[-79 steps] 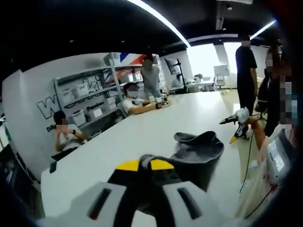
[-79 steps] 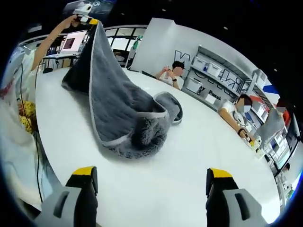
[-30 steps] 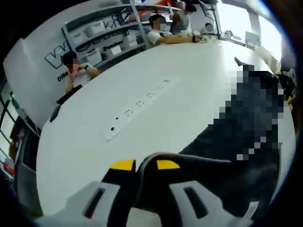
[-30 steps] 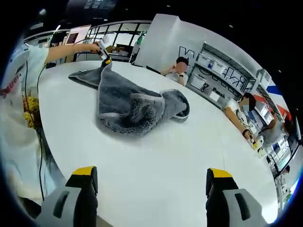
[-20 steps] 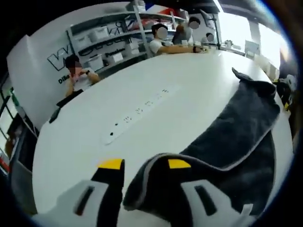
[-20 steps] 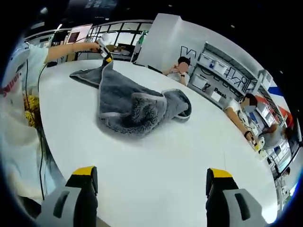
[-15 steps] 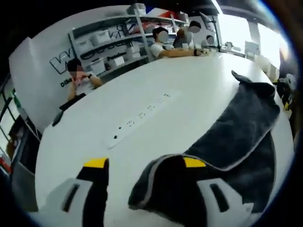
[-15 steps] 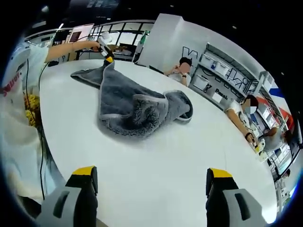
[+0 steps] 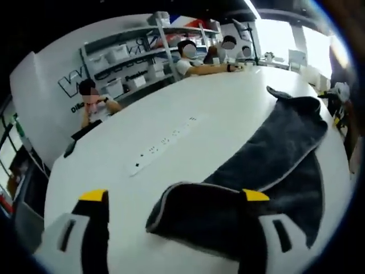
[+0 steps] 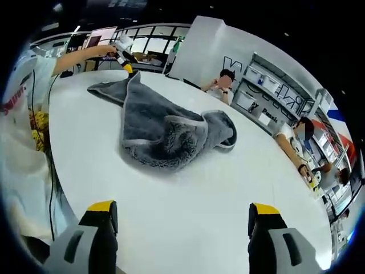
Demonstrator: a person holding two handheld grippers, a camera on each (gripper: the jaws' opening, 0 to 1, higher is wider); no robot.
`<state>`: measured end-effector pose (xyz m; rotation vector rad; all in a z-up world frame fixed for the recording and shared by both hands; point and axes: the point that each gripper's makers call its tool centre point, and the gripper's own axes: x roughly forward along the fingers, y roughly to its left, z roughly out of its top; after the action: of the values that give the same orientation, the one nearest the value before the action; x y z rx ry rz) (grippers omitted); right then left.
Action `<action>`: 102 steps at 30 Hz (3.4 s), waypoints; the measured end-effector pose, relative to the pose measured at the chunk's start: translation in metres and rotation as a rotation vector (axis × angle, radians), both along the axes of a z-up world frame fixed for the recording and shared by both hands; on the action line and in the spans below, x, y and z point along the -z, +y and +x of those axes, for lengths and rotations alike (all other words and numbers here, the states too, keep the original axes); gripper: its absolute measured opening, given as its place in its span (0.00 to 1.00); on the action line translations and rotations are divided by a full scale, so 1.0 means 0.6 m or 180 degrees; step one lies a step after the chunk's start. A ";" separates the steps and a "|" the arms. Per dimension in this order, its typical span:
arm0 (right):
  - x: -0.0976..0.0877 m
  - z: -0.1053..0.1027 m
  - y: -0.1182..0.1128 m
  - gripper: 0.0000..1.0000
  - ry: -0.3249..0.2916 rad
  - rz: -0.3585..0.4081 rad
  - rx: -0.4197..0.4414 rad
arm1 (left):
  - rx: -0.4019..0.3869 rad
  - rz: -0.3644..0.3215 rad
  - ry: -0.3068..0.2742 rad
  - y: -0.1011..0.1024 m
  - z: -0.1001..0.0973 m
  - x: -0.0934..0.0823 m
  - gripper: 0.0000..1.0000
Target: Fold the towel on the table until its edges align and the towel forms a compact rectangular stack.
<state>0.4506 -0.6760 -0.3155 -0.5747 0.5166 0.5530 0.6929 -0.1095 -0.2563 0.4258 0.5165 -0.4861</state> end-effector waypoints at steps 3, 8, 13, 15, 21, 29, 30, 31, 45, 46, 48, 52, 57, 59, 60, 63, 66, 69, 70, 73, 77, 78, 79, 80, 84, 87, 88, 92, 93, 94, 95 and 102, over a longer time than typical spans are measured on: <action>0.003 -0.001 0.003 0.99 0.0015 -0.0033 -0.0024 | 0.0024 -0.0023 -0.0034 0.000 -0.014 0.001 0.99; 0.005 -0.001 0.007 0.99 0.0031 -0.0048 -0.0046 | 0.0060 0.0000 -0.0083 0.001 -0.044 -0.002 0.99; 0.007 0.000 0.008 0.99 0.0046 -0.0074 -0.0063 | 0.0102 -0.0071 -0.0156 -0.011 -0.074 -0.010 0.99; 0.007 0.002 0.009 0.99 0.0047 -0.0077 -0.0069 | 0.0129 -0.0112 -0.0221 -0.018 -0.095 -0.015 0.99; 0.008 0.009 0.010 0.99 0.0061 -0.0063 -0.0093 | 0.0304 -0.0250 -0.0284 -0.045 -0.160 -0.018 0.99; 0.007 0.018 0.018 0.99 0.0066 -0.0066 -0.0169 | 0.0452 -0.0358 -0.0230 -0.056 -0.225 -0.007 0.99; 0.007 0.019 0.018 0.99 0.0066 -0.0071 -0.0175 | 0.0501 -0.0349 -0.0160 -0.057 -0.234 -0.001 0.99; 0.007 0.020 0.019 0.99 0.0065 -0.0074 -0.0181 | 0.0486 -0.0383 -0.0120 -0.057 -0.240 0.002 0.99; -0.004 0.019 0.032 0.99 0.0055 -0.0086 -0.0262 | 0.0487 -0.0389 -0.0230 -0.054 -0.337 0.000 0.99; -0.005 0.019 0.033 0.99 0.0056 -0.0094 -0.0267 | 0.0477 -0.0414 -0.0283 -0.053 -0.343 -0.006 0.99; -0.006 0.018 0.035 0.99 0.0061 -0.0110 -0.0281 | 0.0467 -0.0445 -0.0339 -0.052 -0.359 -0.014 0.99; -0.010 0.018 0.036 0.99 0.0056 -0.0147 -0.0295 | 0.0467 -0.0439 -0.0308 -0.049 -0.389 -0.009 0.99; -0.013 0.019 0.045 0.99 0.0053 -0.0173 -0.0321 | 0.0374 -0.0354 -0.0289 -0.043 -0.412 0.003 0.99; -0.013 0.018 0.047 0.99 0.0057 -0.0186 -0.0331 | 0.0352 -0.0342 -0.0298 -0.042 -0.418 0.005 0.99; -0.014 0.018 0.049 0.99 0.0056 -0.0198 -0.0341 | 0.0332 -0.0343 -0.0307 -0.041 -0.421 0.006 0.99; -0.016 0.017 0.051 0.99 0.0051 -0.0217 -0.0355 | 0.0291 -0.0339 -0.0325 -0.038 -0.427 0.009 0.99; -0.020 0.016 0.053 0.99 0.0039 -0.0227 -0.0358 | 0.0243 -0.0322 -0.0332 -0.031 -0.431 0.013 0.99; -0.020 0.015 0.054 0.99 0.0046 -0.0244 -0.0366 | 0.0205 -0.0324 -0.0319 -0.026 -0.438 0.017 0.99; -0.020 0.014 0.054 0.99 0.0048 -0.0248 -0.0369 | 0.0200 -0.0327 -0.0318 -0.026 -0.440 0.017 0.99; -0.021 0.014 0.055 0.99 0.0046 -0.0266 -0.0378 | 0.0189 -0.0329 -0.0329 -0.025 -0.447 0.017 0.99; -0.021 0.013 0.060 0.99 0.0048 -0.0299 -0.0422 | 0.0189 -0.0327 -0.0329 -0.026 -0.453 0.019 0.99; -0.021 0.013 0.062 0.99 0.0052 -0.0311 -0.0437 | 0.0185 -0.0328 -0.0331 -0.026 -0.454 0.019 0.99; -0.021 0.012 0.064 0.99 0.0055 -0.0322 -0.0454 | 0.0190 -0.0331 -0.0336 -0.026 -0.456 0.019 0.99; -0.021 0.012 0.066 0.99 0.0056 -0.0331 -0.0470 | 0.0202 -0.0329 -0.0333 -0.027 -0.458 0.019 0.99; -0.023 0.012 0.072 0.99 0.0053 -0.0396 -0.0560 | 0.0188 -0.0311 -0.0324 -0.025 -0.463 0.022 0.99; -0.025 0.010 0.078 0.98 0.0059 -0.0464 -0.0648 | 0.0178 -0.0323 -0.0327 -0.024 -0.467 0.022 0.99; -0.026 0.010 0.079 0.97 0.0061 -0.0484 -0.0676 | 0.0174 -0.0320 -0.0327 -0.024 -0.468 0.022 0.99; -0.038 0.017 0.084 0.97 0.0015 -0.0547 -0.0747 | 0.0157 -0.0313 -0.0326 -0.023 -0.472 0.024 0.99; -0.041 0.019 0.087 0.96 0.0003 -0.0552 -0.0773 | 0.0160 -0.0313 -0.0328 -0.023 -0.475 0.024 0.99; -0.044 0.019 0.090 0.96 -0.0005 -0.0559 -0.0811 | 0.0162 -0.0310 -0.0326 -0.024 -0.476 0.024 0.99; -0.046 0.019 0.094 0.96 -0.0005 -0.0570 -0.0858 | 0.0167 -0.0292 -0.0326 -0.024 -0.478 0.024 0.99; -0.056 0.015 0.113 0.94 0.0002 -0.0807 -0.1239 | 0.0147 -0.0267 -0.0328 -0.018 -0.487 0.023 0.99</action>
<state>0.4594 -0.6082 -0.2820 -0.9270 0.4806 0.8635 0.4005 -0.1204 -0.2702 0.3810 0.3863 -0.5257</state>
